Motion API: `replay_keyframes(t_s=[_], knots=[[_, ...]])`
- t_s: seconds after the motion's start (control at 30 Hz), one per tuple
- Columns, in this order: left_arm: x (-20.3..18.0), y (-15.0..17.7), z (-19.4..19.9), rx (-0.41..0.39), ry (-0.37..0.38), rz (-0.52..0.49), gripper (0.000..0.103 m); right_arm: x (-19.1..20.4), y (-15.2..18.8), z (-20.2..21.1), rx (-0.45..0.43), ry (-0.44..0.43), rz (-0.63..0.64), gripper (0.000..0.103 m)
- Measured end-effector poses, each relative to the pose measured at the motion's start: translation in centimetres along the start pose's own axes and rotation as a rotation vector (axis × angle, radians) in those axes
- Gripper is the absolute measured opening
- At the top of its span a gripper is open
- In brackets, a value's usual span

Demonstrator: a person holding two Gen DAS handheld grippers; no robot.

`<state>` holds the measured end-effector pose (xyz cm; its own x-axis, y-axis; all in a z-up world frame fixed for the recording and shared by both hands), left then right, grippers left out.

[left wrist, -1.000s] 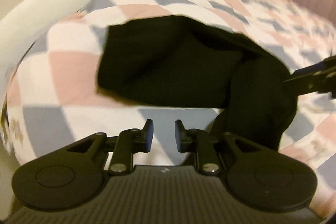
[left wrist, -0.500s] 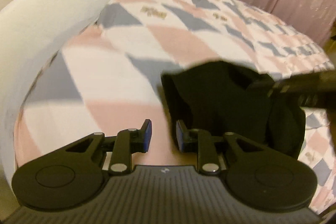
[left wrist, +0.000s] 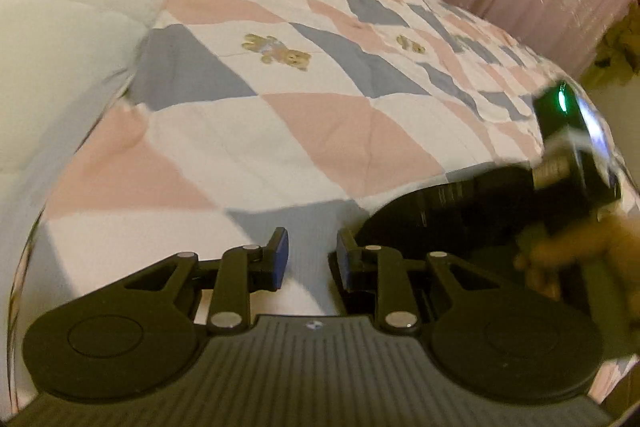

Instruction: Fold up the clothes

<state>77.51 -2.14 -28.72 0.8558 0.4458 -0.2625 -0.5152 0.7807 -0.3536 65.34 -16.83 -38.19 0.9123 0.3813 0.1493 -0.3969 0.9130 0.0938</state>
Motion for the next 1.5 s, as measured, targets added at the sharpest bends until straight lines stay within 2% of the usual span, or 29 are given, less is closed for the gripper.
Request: replay_keyframes(t_s=[0.03, 0.07, 0.1, 0.13, 0.23, 0.3, 0.37, 0.53, 0.57, 0.63, 0.67, 0.7, 0.73, 0.77, 0.83, 0.9, 0.93, 0.97, 1.0, 1.07, 1.17, 1.23, 1.37, 1.5], knots=[[-0.1, -0.6, -0.7, 0.021, -0.001, -0.021, 0.021, -0.9, 0.4, 0.0, -0.007, -0.044, -0.010, 0.033], [-0.4, -1.2, -1.4, 0.040, -0.001, -0.051, 0.021, -1.9, 1.0, 0.4, -0.019, -0.092, -0.017, 0.013], [-0.9, -1.7, -2.1, 0.059, 0.003, -0.085, 0.023, -3.1, 1.9, 0.9, -0.022, -0.136, -0.024, 0.003], [-1.4, -2.1, -2.8, 0.079, 0.007, -0.119, 0.025, -4.5, 3.1, 1.4, -0.021, -0.171, -0.035, 0.002], [-4.0, -3.4, -5.1, 0.140, 0.055, -0.240, 0.041, -8.7, 6.7, 2.8, -0.019, -0.256, -0.074, 0.002], [-6.2, -3.9, -6.9, 0.185, 0.107, -0.329, 0.064, -12.0, 9.1, 3.2, -0.013, -0.258, -0.117, 0.002], [-8.2, -4.2, -9.0, 0.237, 0.148, -0.406, 0.078, -14.8, 11.0, 3.2, -0.008, -0.261, -0.170, 0.002], [-10.6, -4.2, -14.6, 0.357, 0.132, -0.557, 0.078, -18.7, 13.0, 2.0, 0.012, -0.323, -0.275, 0.003], [-10.9, -3.9, -15.4, 0.385, 0.145, -0.571, 0.078, -19.1, 13.1, 1.9, 0.013, -0.345, -0.287, 0.006], [-11.8, -2.9, -16.6, 0.412, 0.141, -0.626, 0.074, -19.6, 13.2, 1.7, 0.009, -0.379, -0.303, 0.018], [-12.4, -2.3, -16.8, 0.412, 0.137, -0.650, 0.064, -19.8, 13.2, 1.6, 0.005, -0.387, -0.307, 0.028], [-12.9, -1.7, -16.9, 0.413, 0.133, -0.675, 0.043, -20.0, 13.1, 1.6, 0.000, -0.394, -0.311, 0.037], [-13.3, -1.2, -16.9, 0.412, 0.131, -0.690, 0.031, -20.1, 13.0, 1.6, -0.009, -0.400, -0.310, 0.041], [-13.6, -0.7, -16.8, 0.408, 0.131, -0.685, 0.015, -20.1, 12.8, 1.8, -0.025, -0.402, -0.303, 0.046], [-14.2, 0.3, -16.4, 0.398, 0.127, -0.677, 0.010, -19.7, 12.2, 2.2, -0.059, -0.427, -0.273, 0.049], [-14.3, 0.9, -15.7, 0.386, 0.116, -0.653, 0.006, -18.8, 11.9, 2.2, -0.081, -0.415, -0.184, 0.050], [-14.5, 1.1, -15.0, 0.377, 0.107, -0.640, 0.005, -18.5, 12.1, 1.8, -0.076, -0.389, -0.123, 0.041], [-14.7, 1.4, -14.4, 0.369, 0.097, -0.628, 0.005, -18.1, 12.3, 1.4, -0.070, -0.362, -0.062, 0.008], [-14.9, 1.7, -13.8, 0.361, 0.088, -0.615, 0.005, -18.7, 12.7, 1.8, -0.071, -0.370, -0.032, 0.007], [-15.6, 2.4, -11.8, 0.334, 0.080, -0.585, 0.004, -22.0, 14.2, 4.5, -0.088, -0.474, -0.056, 0.004], [-17.0, 3.6, -6.8, 0.256, 0.137, -0.454, 0.004, -27.2, 16.3, 8.7, -0.113, -0.630, -0.091, 0.003], [-18.8, 4.6, -2.5, 0.176, 0.205, -0.351, 0.002, -30.7, 17.8, 11.7, -0.130, -0.734, -0.115, 0.003], [-24.5, 6.8, 6.4, -0.010, 0.261, -0.234, 0.002, -38.0, 20.6, 17.7, -0.164, -0.941, -0.163, 0.004], [-30.8, 7.9, 13.5, -0.186, 0.348, -0.104, 0.002, -44.8, 22.1, 26.8, -0.274, -1.042, -0.070, 0.005]])
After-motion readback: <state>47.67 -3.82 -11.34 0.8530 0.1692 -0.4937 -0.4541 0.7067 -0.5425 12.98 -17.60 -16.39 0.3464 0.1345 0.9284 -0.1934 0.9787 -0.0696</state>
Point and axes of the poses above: each gripper's, at about its wrist camera, not at the fingertips, and z roughly against the way its jaws point, x to its left, y to its underside, the point moved 9 cm from there along -z, roughly the way its jaws point, and after that the axes turned 10 degrees about x, right-handed, at the moved point
